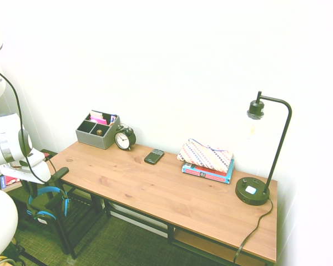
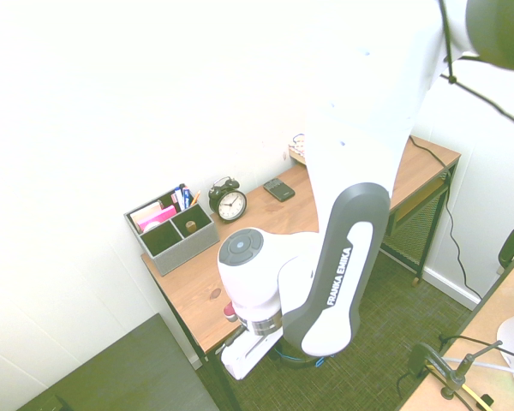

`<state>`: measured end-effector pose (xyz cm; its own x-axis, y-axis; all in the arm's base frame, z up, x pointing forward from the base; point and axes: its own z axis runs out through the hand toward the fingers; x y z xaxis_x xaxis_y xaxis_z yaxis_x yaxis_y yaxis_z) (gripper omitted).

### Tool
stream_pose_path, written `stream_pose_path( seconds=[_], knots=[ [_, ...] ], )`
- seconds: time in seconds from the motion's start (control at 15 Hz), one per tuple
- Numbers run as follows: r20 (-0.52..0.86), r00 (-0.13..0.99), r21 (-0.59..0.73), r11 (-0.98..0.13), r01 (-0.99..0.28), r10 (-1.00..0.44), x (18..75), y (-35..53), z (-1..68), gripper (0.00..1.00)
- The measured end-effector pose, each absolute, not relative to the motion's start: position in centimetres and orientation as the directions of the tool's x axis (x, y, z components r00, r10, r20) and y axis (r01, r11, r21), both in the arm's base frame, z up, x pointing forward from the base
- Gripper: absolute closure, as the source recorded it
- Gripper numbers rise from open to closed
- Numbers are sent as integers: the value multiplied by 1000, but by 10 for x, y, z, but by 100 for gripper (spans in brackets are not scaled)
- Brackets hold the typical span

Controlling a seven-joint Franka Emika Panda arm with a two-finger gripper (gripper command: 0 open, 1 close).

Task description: Hang the headphone

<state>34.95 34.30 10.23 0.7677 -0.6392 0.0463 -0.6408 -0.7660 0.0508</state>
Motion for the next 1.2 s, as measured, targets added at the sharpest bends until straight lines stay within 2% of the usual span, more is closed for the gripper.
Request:
stream_pose_path(
  seconds=[0.2, 0.27, 1.0, 1.2],
  knots=[
    [73, 785, 64, -783, -619, -615, 347, 362, 79, 100],
    [81, 784, 70, -781, -620, -615, 347, 365, 75, 0],
    [78, 760, 90, -754, -650, -646, 356, 370, 60, 0],
    [65, 771, 91, -765, -637, -634, 364, 370, 77, 0]
  ],
)
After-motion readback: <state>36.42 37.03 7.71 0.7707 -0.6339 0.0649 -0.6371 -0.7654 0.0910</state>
